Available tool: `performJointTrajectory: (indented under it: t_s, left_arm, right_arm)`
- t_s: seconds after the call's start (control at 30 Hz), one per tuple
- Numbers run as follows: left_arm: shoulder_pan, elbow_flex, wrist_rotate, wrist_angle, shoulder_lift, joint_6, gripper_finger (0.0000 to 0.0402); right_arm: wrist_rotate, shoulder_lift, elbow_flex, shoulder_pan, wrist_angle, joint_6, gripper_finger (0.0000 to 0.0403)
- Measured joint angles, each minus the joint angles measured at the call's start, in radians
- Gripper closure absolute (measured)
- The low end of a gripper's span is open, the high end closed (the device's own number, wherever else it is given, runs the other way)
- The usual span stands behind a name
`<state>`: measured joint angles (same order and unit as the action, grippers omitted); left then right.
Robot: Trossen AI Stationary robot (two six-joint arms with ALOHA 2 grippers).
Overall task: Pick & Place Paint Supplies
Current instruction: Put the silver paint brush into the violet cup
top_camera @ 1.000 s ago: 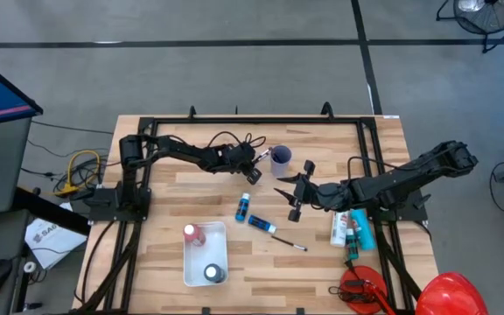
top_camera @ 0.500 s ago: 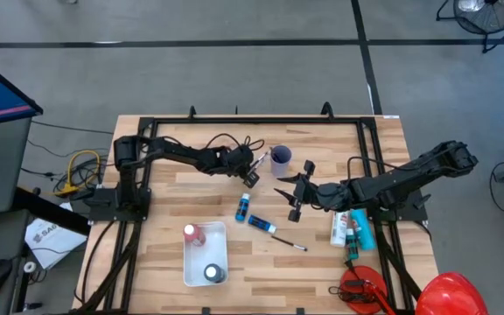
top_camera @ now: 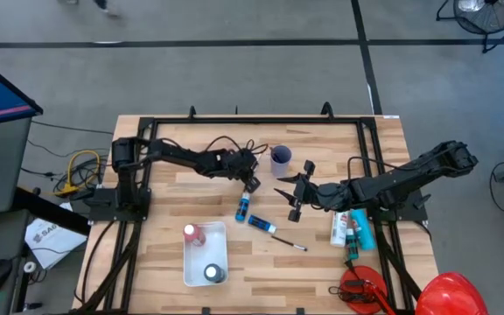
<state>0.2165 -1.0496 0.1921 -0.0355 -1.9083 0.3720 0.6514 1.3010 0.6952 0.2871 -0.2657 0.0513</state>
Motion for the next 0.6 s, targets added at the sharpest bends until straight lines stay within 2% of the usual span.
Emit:
performJointTrajectory:
  t_s: [0.33,0.6]
  left_arm:
    - [-0.008,-0.002,0.014,0.032,0.002,0.002,0.0331]
    - [-0.008,-0.003,0.021,0.046,0.002,0.005,0.0322]
  right_arm:
    - [0.0,0.0,0.0,0.0,-0.004,0.0,0.0269]
    - [0.0,0.0,0.0,0.0,-0.004,0.0,0.0268]
